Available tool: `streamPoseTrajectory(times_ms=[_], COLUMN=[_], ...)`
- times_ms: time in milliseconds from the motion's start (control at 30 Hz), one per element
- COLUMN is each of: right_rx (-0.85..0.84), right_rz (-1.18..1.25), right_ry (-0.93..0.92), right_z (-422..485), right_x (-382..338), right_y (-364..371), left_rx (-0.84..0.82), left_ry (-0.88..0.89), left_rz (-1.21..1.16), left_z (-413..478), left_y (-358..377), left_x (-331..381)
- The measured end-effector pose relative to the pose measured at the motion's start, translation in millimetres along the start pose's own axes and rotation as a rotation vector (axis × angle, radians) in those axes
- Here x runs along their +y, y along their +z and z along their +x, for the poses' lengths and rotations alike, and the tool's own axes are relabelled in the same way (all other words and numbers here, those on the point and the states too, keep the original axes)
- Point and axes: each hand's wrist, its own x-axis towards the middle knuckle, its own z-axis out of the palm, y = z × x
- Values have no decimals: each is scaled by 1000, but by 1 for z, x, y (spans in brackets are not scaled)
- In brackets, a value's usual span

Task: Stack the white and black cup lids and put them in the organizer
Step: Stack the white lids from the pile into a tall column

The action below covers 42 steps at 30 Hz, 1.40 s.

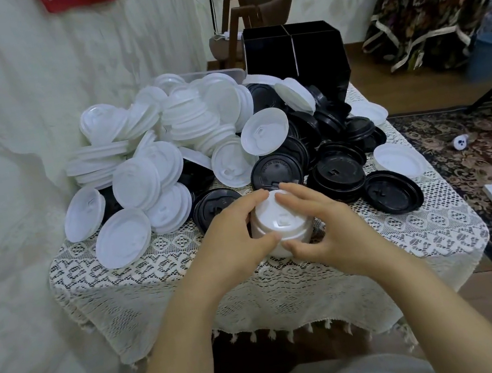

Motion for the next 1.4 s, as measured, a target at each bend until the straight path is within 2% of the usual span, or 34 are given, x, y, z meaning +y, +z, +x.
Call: streamPoseTrajectory(times_ms=[233,367,433,500,633,833,967,1200,1300,1400], right_rx=[34,357,448,441,319,323,356,532,570,510], right_rz=[5,-60,-168,-314,-616,-669,-501,292,583,777], right_ry=[-51,-149,-203,-244,-291,-330,-299,-144,5,139], right_z=[1,24,42,62,92,104,88,46,31,23], right_x=[-8,-11,-11,-9,0,-2,-15,-47,-55,-58], right_y=[-8,-19,-23,-24,-18,-22,-27,-28,-26,-26], left_rx=[-8,-11,-15,-17,-21,-20,-18,3,154,336], left_ry=[-3,-9,-10,-8,-7,5,14,49,101,120], left_rz=[37,51,47,50,40,40,41,-7,-165,-403], left_z=[1,2,1,1,1,1,1,1,0,-2], left_y=[-1,-2,-2,-2,-2,-2,-2,-2,-6,-11], left_x=[-2,-3,-3,-2,-2,-3,-3,-3,5,15])
